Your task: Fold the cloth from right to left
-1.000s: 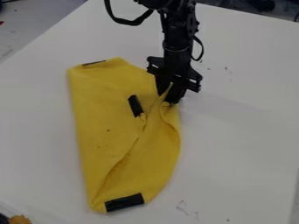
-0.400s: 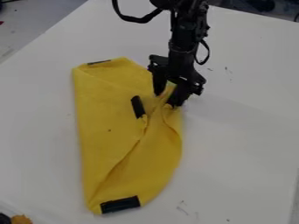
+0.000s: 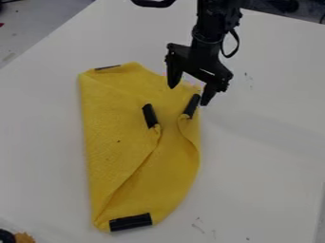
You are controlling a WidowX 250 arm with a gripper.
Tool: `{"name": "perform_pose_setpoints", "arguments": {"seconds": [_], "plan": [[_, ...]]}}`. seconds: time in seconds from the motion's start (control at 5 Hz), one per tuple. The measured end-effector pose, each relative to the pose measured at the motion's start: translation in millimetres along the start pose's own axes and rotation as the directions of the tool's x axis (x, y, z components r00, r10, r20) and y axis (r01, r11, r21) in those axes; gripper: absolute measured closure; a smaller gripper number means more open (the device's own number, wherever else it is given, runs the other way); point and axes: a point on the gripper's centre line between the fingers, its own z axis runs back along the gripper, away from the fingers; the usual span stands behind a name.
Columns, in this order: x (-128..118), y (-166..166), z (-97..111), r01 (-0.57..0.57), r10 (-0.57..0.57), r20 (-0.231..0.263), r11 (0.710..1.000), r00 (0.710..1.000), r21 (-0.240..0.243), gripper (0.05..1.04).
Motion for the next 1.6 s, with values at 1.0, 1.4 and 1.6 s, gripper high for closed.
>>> {"name": "perform_pose_setpoints", "arguments": {"seconds": [1.0, 1.4, 1.6], "plan": [[-5.8, -26.4, -29.6, 0.009, -0.013, -0.037, 0.992, 0.999, -0.124, 0.396], [-2.3, -25.3, -27.2, 0.006, -0.010, -0.030, 0.992, 1.000, -0.124, 0.917], [-1.5, -24.7, -27.3, 0.002, -0.005, -0.025, 0.993, 1.000, -0.120, 1.015]]}}
